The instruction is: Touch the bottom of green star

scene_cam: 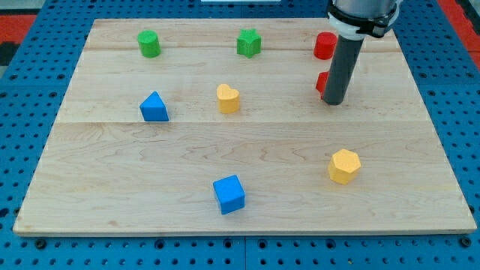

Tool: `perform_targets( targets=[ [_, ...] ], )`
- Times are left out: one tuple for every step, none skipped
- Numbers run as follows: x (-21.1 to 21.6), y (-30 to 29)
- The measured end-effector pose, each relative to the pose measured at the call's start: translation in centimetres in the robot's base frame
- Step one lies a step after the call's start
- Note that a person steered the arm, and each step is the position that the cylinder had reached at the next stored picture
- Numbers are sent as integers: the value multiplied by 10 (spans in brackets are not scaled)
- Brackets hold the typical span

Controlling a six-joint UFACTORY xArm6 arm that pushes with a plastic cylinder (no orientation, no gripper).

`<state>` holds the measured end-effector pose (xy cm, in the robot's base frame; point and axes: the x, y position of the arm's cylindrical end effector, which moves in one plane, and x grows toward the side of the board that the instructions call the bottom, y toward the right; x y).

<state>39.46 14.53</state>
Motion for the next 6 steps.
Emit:
perform_targets(
  targets=[
    [-14, 0],
    [7, -46],
    [-27, -110],
    [-78, -132],
    [-102, -110],
    [-106, -139]
  ],
)
